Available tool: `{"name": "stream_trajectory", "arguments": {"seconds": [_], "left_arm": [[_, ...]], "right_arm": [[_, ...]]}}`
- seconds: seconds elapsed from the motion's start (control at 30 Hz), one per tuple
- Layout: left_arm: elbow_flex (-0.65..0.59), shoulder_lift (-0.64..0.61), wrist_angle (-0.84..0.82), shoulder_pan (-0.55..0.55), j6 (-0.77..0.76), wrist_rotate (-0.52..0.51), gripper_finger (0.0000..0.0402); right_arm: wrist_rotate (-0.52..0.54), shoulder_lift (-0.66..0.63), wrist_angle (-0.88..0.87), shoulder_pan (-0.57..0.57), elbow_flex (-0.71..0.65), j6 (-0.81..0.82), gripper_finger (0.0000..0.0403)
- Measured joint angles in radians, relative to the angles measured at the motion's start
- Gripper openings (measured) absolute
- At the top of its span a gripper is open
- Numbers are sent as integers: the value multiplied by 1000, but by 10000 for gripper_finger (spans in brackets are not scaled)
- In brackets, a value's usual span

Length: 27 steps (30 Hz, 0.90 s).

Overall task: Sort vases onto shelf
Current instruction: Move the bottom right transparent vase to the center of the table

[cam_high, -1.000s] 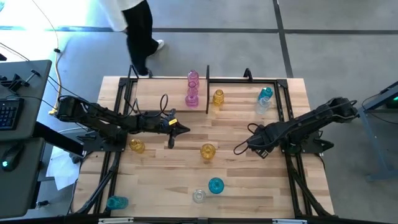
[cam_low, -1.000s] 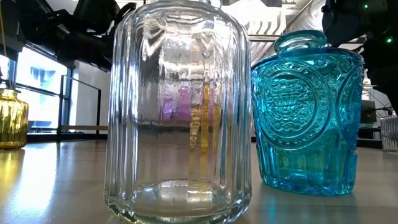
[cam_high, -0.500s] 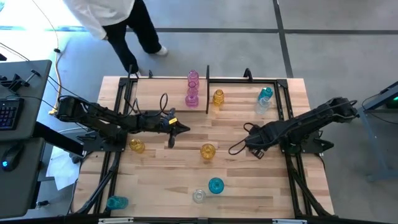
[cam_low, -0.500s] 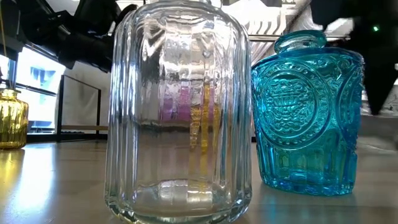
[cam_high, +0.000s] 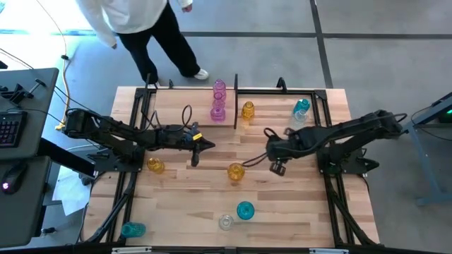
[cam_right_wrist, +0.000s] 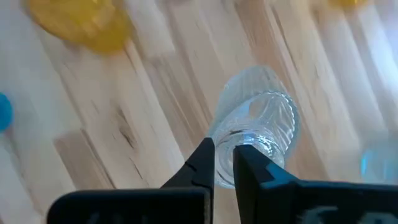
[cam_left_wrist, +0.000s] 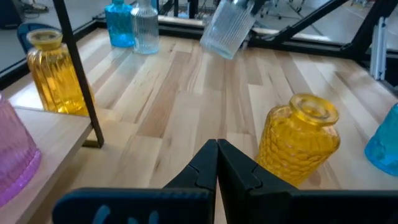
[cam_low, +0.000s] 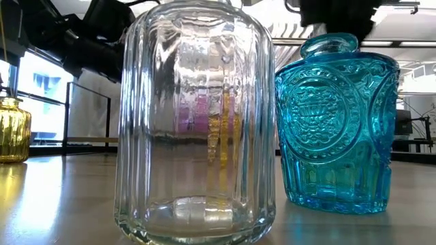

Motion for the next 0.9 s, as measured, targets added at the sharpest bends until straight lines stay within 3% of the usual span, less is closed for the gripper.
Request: {"name": "stream_trajectory", "arguments": {"seconds": [0.37, 0.7, 0.9], "left_arm": [[-5, -6, -120, 18, 4, 21, 0], [-157, -61, 41, 31, -44, 47, 0], [-212, -125, 50, 31, -52, 50, 0]], "right_arm": [[-29, 351, 38, -65, 369, -418, 8], [-131, 694, -47, -143, 737, -764, 7], [-147, 818, -127, -175, 852, -853, 7]]}}
